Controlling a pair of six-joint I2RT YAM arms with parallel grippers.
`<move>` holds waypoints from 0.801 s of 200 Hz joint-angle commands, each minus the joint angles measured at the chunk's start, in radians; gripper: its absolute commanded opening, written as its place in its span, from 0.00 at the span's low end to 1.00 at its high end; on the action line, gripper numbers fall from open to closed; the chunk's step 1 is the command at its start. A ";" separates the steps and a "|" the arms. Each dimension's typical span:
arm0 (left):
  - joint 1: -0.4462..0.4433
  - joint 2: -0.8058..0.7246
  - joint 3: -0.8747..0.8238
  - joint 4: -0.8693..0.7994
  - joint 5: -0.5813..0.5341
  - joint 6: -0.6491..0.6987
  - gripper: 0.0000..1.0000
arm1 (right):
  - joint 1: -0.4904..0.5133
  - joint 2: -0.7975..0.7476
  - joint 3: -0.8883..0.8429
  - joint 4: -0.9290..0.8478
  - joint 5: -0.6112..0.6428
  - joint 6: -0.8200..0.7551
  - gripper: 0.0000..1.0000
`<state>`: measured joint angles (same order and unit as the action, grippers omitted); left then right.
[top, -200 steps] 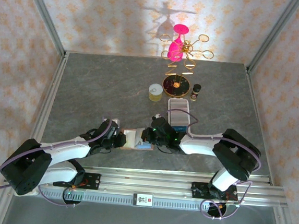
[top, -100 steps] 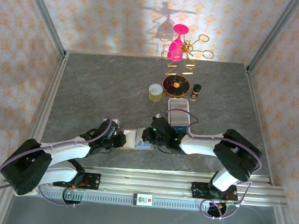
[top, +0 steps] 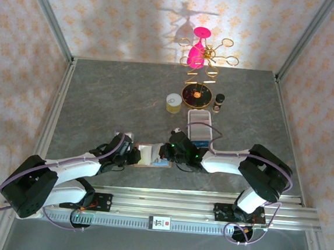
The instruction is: Put the credit cards into the card holder
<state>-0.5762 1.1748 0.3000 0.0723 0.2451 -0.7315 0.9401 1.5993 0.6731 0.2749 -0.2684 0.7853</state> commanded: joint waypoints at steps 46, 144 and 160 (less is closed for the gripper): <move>-0.011 0.006 -0.027 -0.019 -0.025 0.009 0.14 | 0.017 0.021 -0.009 -0.007 -0.004 -0.002 0.00; -0.012 0.006 -0.035 -0.009 -0.021 0.007 0.14 | 0.029 0.067 0.005 0.065 -0.041 0.037 0.00; -0.013 0.003 -0.036 -0.012 -0.023 0.007 0.14 | 0.029 0.053 0.004 0.049 0.001 0.034 0.00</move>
<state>-0.5762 1.1732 0.2928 0.0860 0.2455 -0.7315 0.9623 1.6474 0.6735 0.3305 -0.3168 0.8120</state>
